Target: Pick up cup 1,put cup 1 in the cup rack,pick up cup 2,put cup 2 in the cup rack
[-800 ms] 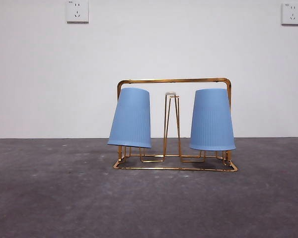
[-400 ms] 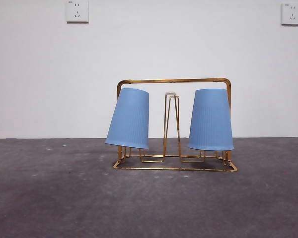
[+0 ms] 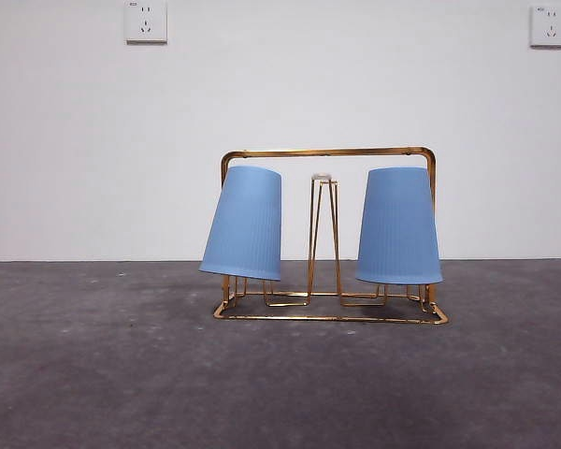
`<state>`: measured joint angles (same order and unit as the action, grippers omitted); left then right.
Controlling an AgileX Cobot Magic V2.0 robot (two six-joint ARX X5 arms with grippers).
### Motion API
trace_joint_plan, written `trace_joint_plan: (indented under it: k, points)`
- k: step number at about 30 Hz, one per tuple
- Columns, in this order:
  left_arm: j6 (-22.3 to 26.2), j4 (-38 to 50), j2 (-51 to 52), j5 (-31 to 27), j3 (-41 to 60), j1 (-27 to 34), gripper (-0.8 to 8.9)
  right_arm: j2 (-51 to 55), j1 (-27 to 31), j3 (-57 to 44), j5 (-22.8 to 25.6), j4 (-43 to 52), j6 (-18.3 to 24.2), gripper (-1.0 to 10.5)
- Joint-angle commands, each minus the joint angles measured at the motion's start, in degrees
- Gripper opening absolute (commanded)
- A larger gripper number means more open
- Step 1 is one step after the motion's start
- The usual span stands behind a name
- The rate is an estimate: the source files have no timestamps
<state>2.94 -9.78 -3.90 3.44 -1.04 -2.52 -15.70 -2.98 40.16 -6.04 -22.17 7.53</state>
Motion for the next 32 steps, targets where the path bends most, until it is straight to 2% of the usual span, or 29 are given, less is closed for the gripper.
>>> trace_joint_plan:
  k: [1, 5, 9, 16, 18, 32]
  points:
    - [-0.3, 0.4, 0.0, -0.1, 0.6, 0.2, -0.03, 3.9, 0.1, -10.5, 0.1, 5.4, -0.3, 0.0]
    - [-0.3, 0.4, 0.0, 0.0, 0.6, 0.2, -0.03, 9.5, 0.1, -21.5, 0.2, 10.2, -1.9, 0.0]
    - [-0.3, 0.4, 0.0, -0.1, 0.6, 0.2, -0.03, 14.4, 0.1, -30.2, 1.2, 13.1, -5.2, 0.0]
    - [-0.3, 0.4, -0.2, 0.0, 0.6, 0.2, -0.03, 15.3, 0.1, -38.6, 1.1, 15.0, -10.1, 0.0]
    - [-0.3, 0.4, -0.3, 0.0, 0.6, 0.2, -0.03, 15.3, 0.1, -39.3, 1.2, 11.8, -9.9, 0.0]
    - [-0.3, 0.4, -0.6, 0.0, 0.6, 0.2, -0.03, 15.2, 0.0, -39.3, 2.0, 11.9, -10.3, 0.0]
